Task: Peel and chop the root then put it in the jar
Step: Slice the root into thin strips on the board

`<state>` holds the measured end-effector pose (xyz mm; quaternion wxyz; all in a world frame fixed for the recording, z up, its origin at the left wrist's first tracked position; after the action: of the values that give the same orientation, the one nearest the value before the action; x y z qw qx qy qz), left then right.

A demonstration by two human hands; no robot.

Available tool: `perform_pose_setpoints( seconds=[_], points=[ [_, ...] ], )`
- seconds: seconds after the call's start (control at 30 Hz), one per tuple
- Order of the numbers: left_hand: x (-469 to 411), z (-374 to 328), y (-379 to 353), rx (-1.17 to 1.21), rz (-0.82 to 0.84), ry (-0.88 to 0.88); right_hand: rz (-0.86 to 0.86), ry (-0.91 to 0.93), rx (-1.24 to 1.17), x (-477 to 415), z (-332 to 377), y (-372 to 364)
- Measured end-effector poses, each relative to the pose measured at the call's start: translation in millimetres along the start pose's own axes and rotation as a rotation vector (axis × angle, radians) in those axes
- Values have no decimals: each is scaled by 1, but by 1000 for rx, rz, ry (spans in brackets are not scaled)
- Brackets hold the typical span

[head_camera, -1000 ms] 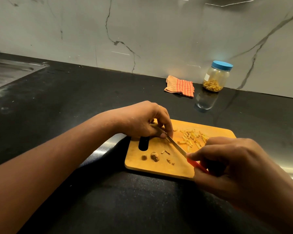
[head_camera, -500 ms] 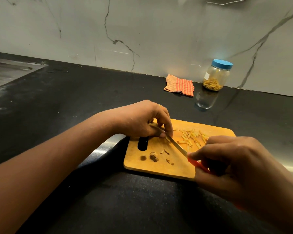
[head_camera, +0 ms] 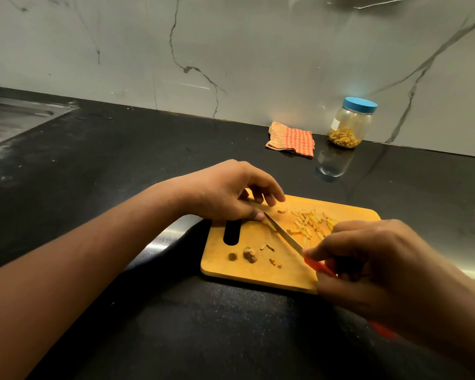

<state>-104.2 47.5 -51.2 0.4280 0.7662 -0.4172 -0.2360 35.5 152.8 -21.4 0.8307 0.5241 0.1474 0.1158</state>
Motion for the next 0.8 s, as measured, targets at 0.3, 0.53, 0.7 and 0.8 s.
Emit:
perform_pose_setpoints(
  seconds=[0.3, 0.53, 0.7, 0.8],
  points=[
    [-4, 12, 0, 115, -44, 57, 43, -40, -25, -3, 1, 0],
    [-4, 12, -1, 141, -45, 73, 36, -73, -71, -13, -1, -3],
    [-3, 5, -1, 142, -50, 37, 36, -92, -65, -13, 1, -5],
    [-4, 1, -4, 170, -38, 36, 48, -101, -68, -12, 3, -3]
  ],
)
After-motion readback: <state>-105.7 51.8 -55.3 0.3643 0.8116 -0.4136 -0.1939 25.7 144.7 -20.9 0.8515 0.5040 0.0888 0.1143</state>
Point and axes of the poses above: each hand's wrist, its own x-axis away from the middle knuckle, its own y-axis out of the back of the hand, z = x × y, the point moved 7 cm from there along -x, towards the middle knuckle, and after that the axes turned 6 degrees about -x, right-handed, at the moved point
